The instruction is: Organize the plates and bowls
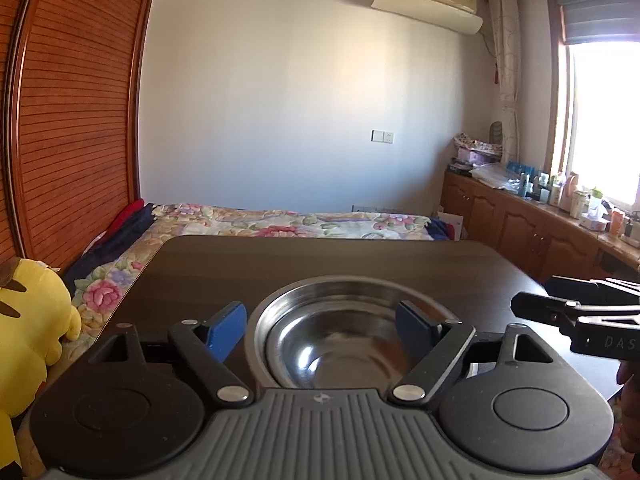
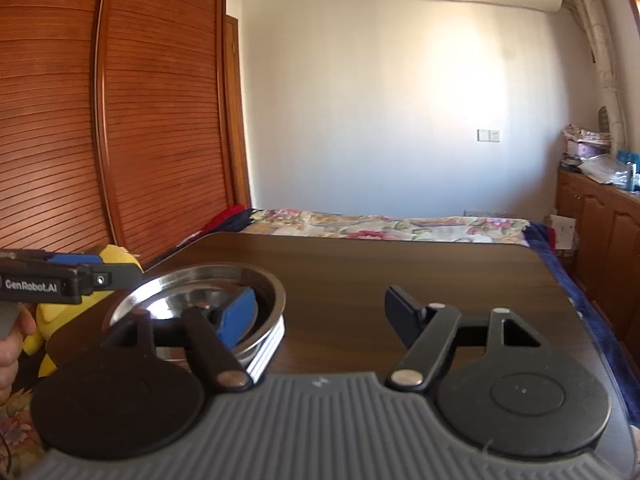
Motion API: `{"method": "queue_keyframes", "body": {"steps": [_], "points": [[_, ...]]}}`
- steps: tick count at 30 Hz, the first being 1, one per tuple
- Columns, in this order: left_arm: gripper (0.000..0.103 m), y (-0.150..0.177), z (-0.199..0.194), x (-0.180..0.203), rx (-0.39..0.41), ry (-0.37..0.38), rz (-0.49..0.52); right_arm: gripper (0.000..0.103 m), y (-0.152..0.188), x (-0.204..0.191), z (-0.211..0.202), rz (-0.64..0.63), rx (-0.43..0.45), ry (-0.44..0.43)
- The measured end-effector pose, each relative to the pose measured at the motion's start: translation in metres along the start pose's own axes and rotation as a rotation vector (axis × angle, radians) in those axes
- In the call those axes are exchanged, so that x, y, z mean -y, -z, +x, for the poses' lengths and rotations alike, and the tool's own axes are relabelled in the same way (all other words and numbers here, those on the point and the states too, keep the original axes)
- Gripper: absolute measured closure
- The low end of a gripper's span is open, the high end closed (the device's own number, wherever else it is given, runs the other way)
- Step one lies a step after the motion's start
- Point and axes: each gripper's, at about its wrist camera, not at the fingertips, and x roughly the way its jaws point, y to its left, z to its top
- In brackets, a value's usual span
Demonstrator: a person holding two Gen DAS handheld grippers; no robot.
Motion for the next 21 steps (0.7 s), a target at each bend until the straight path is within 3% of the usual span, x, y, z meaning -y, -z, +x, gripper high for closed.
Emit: {"method": "queue_keyframes", "body": {"steps": [3, 6, 14, 21], "points": [[0.005, -0.003, -0.007, 0.009, 0.012, 0.016, -0.003, 0.009, 0.000, 0.001, -0.010, 0.005, 0.025, 0.005], [0.000, -0.005, -0.012, 0.019, 0.014, 0.024, 0.012, 0.000, 0.001, 0.002, -0.017, 0.012, 0.039, 0.013], [0.000, -0.001, -0.016, 0.038, -0.009, 0.035, 0.059, 0.000, 0.000, 0.008, -0.024, 0.044, 0.052, 0.082], [0.000, 0.001, -0.020, 0.046, -0.022, -0.011, 0.077, 0.000, -0.001, 0.012, -0.029, 0.047, 0.073, 0.122]]}}
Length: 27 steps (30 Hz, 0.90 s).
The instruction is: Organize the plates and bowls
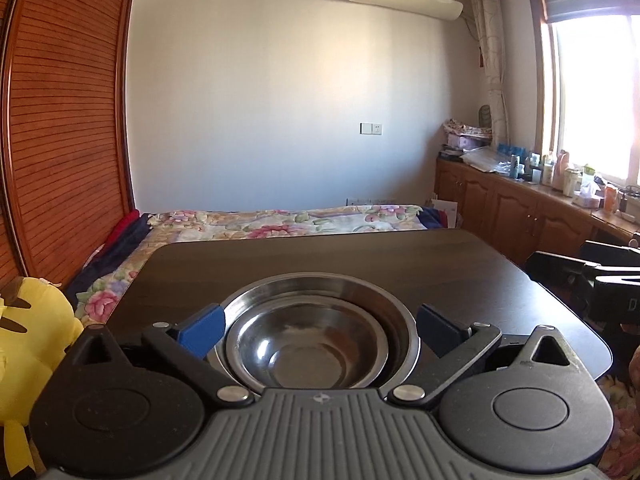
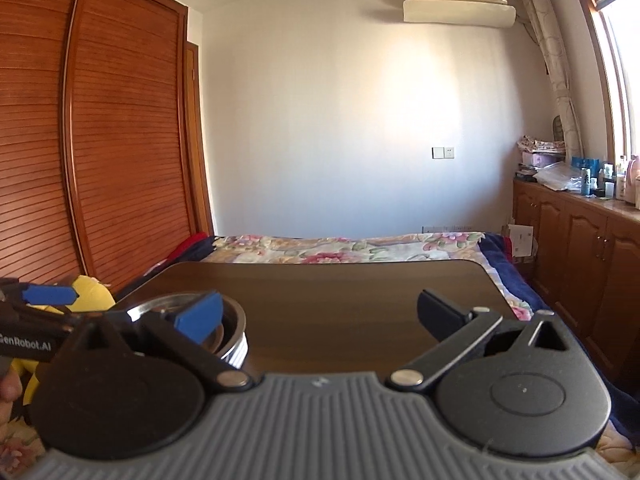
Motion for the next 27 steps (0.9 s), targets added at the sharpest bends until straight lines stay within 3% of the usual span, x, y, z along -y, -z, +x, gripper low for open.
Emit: {"method": "queue_keyframes", "body": {"steps": [27], "points": [[0.000, 0.034, 0.015, -0.011, -0.064, -0.082, 0.000, 0.000, 0.026, -0.005, 0.000, -0.017, -0.057, 0.056]]}}
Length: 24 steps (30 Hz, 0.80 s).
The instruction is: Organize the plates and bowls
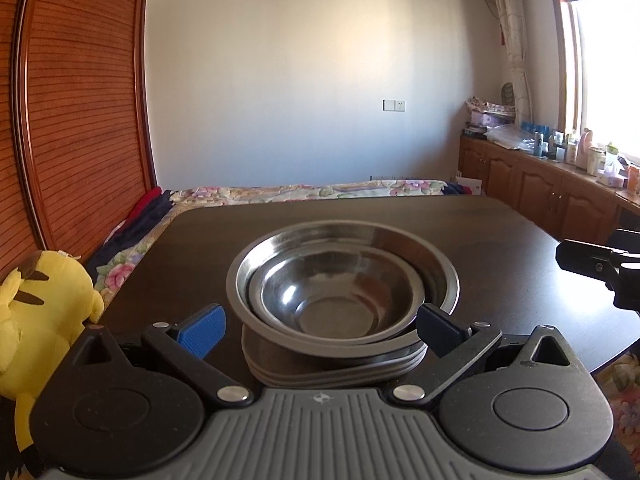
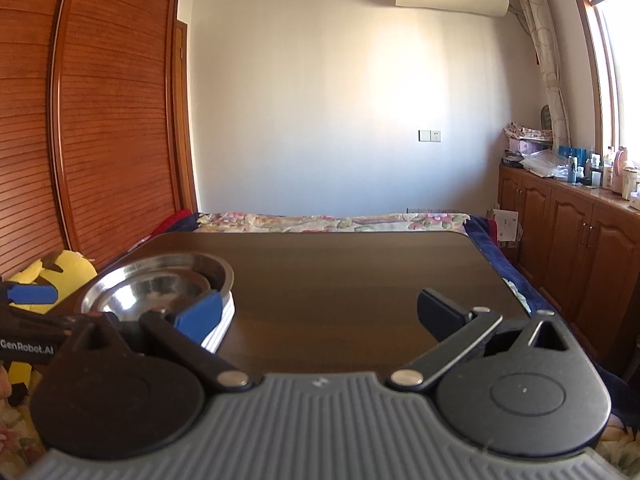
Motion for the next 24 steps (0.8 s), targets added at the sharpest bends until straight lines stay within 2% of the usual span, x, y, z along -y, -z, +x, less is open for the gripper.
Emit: {"method": "queue_keyframes", "body": {"steps": [24], "points": [[0.000, 0.0050, -0.0028, 0.0038, 0.008, -0.002, 0.004, 0.000, 0.0101, -0.0002, 0.0052, -0.009, -0.023, 0.018]]}}
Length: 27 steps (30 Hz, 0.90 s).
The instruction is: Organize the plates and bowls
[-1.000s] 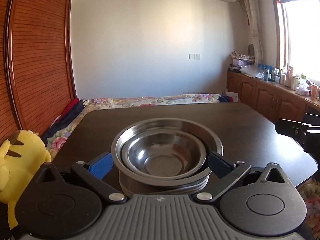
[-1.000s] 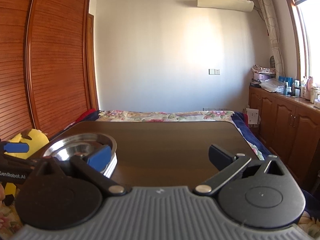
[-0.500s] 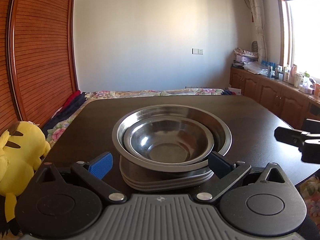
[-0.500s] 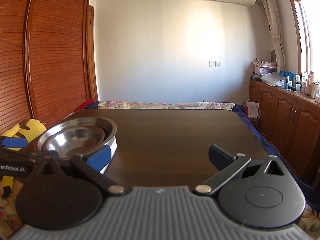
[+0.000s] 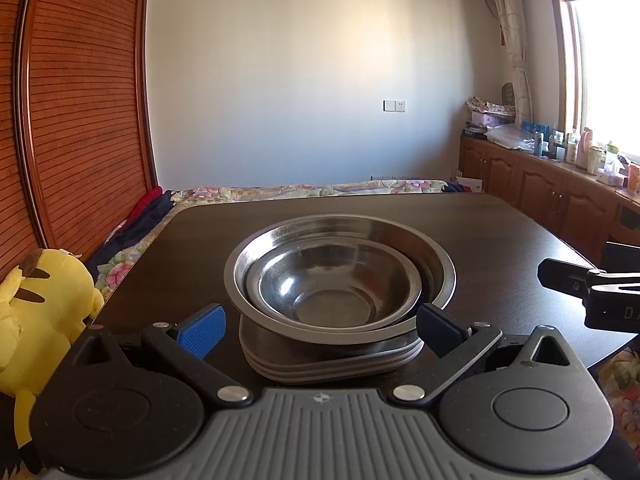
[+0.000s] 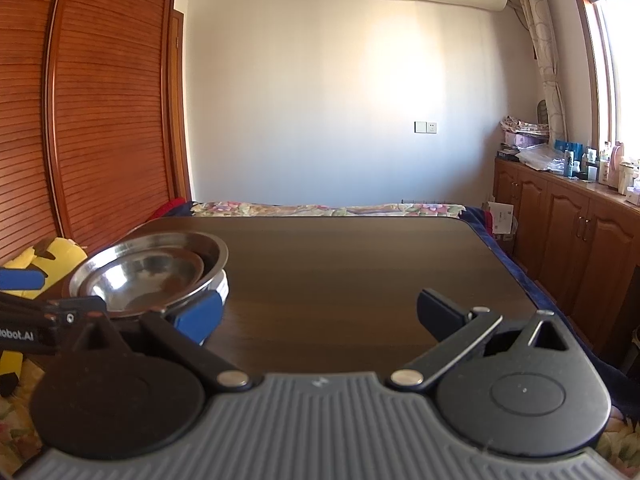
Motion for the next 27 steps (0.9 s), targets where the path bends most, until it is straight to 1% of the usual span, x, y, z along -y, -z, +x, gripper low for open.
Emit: {"method": "queue_keyframes", "body": {"steps": [27], "points": [[0.000, 0.0001, -0.0004, -0.0001, 0.000, -0.004, -0.002, 0.000, -0.0016, 0.0029, 0.0001, 0.010, 0.002, 0.005]]}}
